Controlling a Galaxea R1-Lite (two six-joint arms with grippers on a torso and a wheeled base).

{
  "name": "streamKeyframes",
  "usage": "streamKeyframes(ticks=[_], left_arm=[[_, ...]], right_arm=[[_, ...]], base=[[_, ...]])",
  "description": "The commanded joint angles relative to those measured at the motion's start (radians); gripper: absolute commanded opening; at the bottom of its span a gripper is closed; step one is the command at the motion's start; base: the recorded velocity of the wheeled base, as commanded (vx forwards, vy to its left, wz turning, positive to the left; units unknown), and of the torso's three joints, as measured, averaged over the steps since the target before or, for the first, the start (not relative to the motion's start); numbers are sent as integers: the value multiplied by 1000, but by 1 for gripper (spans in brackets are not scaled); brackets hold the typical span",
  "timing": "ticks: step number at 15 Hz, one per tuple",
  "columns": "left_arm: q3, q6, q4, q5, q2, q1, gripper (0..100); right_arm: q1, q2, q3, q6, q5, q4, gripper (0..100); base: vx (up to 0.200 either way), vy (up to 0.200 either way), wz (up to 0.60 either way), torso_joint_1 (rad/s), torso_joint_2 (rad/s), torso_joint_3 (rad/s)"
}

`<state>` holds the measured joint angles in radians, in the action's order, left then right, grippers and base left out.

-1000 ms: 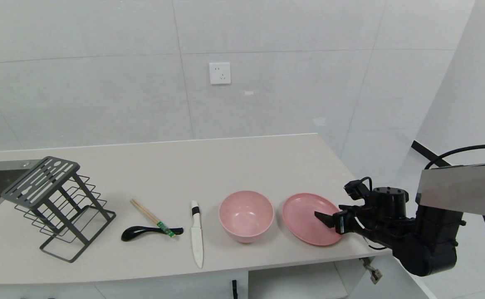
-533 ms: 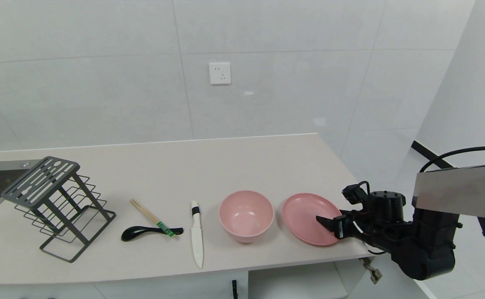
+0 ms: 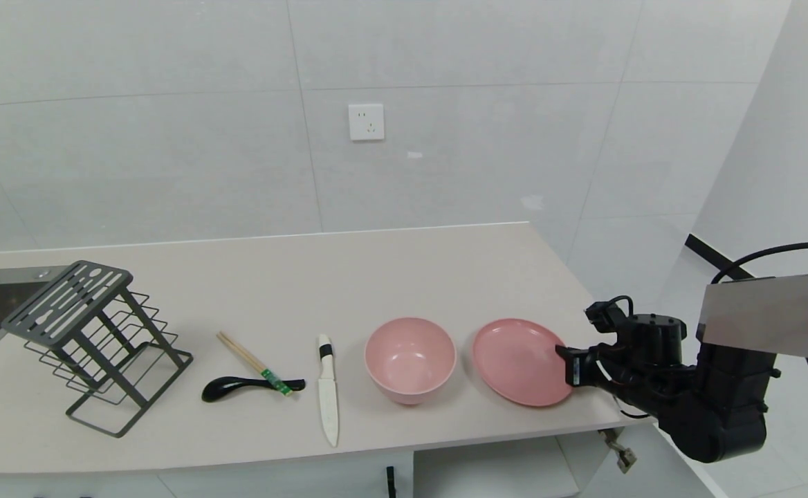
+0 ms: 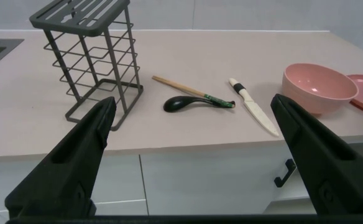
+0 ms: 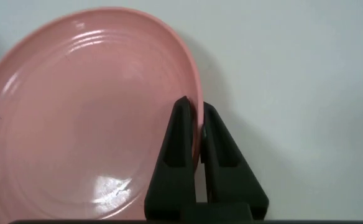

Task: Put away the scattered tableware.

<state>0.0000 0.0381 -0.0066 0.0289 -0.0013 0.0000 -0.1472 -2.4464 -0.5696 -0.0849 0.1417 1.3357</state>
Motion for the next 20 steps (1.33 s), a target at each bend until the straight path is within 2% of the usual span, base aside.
streamKeyframes(ticks=[1,5,7,9,10,11,12,14,16,17,18,19,20], left_arm=[[0,-1,-1,0,1,2,100],[0,-20,0,9,1,0,100],[0,-32,2,20,1,0,100],[0,-72,-6,28,1,2,100],[0,-81,-18,31,1,2,100],[-6,-70,-90,31,1,2,100],[-29,-41,-257,29,1,3,100],[-54,-24,-159,49,3,0,100],[-123,0,-62,137,32,-8,100],[-187,22,-29,181,90,-12,100],[-230,29,-15,203,144,-12,100],[-307,31,-10,273,296,-18,100],[-339,32,-21,342,409,-28,100]], right_arm=[[3,49,4,-7,1,17,0],[-3,122,28,-65,-1,62,0],[-12,153,91,-64,-4,161,0],[-15,199,140,-64,-1,211,0],[-23,244,162,-65,-1,214,0],[-25,267,172,-65,-2,214,0],[-35,311,189,-69,-2,214,0],[-61,376,195,-79,-2,214,0],[-71,429,224,-102,-4,221,0],[-80,463,272,-104,-4,235,0],[-81,477,307,-105,-2,235,0],[-83,501,376,-107,-2,235,0],[-86,501,412,-107,-1,235,0]], base=[[0,0,0,0,0,0],[0,0,0,0,0,0],[0,0,0,0,0,0],[0,0,0,0,0,0],[0,0,0,0,0,0],[0,0,0,0,0,0],[0,0,0,0,0,0],[0,0,0,0,0,0],[0,0,0,0,0,0],[0,0,0,0,0,0],[0,0,0,0,0,0],[0,0,0,0,0,0],[0,0,0,0,0,0]])
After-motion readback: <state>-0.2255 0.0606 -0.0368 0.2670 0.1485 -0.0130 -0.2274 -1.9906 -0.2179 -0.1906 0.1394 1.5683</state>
